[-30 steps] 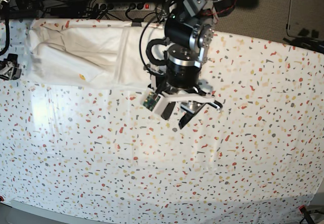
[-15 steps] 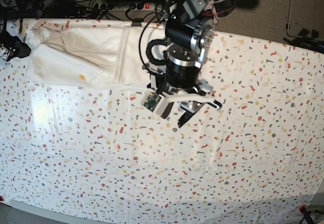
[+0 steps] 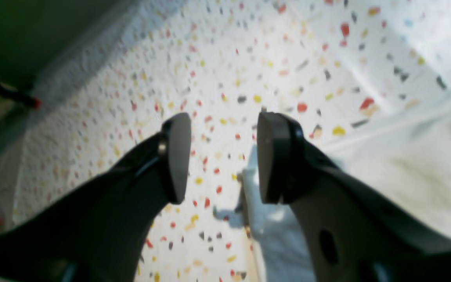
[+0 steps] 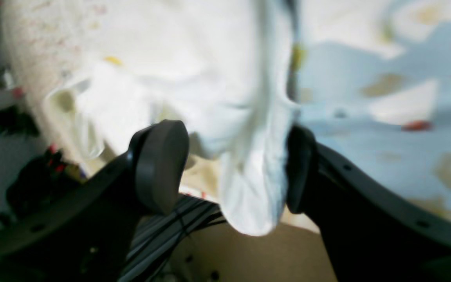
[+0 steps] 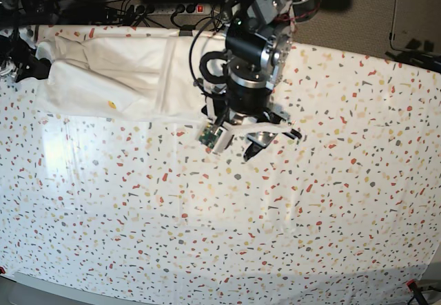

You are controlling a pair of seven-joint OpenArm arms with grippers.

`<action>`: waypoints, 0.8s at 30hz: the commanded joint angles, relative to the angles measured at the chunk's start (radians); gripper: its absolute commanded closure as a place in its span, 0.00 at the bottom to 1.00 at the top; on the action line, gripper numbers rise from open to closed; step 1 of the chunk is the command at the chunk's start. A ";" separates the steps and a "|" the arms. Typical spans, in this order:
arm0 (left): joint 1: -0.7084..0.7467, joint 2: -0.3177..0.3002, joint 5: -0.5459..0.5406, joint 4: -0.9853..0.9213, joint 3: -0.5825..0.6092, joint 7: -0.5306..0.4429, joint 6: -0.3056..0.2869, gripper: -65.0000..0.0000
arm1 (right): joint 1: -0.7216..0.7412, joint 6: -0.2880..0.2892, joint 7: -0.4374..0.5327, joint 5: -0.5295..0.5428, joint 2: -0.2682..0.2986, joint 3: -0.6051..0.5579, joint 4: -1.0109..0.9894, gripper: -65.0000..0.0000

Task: Fold the T-shirt properly
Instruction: 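Grasp the strip's loose end with the right gripper and lift it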

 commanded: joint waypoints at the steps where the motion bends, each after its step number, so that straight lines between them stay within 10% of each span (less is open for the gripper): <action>1: -0.011 0.013 0.011 0.018 0.001 -0.015 0.008 0.59 | 0.010 0.004 0.005 0.043 0.031 0.006 0.013 0.44; 5: -0.011 0.013 0.011 0.018 0.001 -0.011 0.009 0.59 | 0.026 0.004 0.005 0.041 0.027 0.006 0.013 0.61; 14: -0.011 0.013 0.010 0.018 0.001 -0.011 0.010 0.59 | 0.029 0.004 0.023 -0.032 -0.017 -0.156 0.013 0.62; 18: -0.011 0.013 0.011 0.018 0.001 -0.011 0.010 0.59 | 0.053 0.004 0.043 -0.020 -0.022 -0.290 0.013 1.00; 24: -0.011 0.013 0.014 0.018 0.001 0.034 0.009 0.59 | 0.159 0.004 0.005 0.130 -0.022 -0.335 0.013 1.00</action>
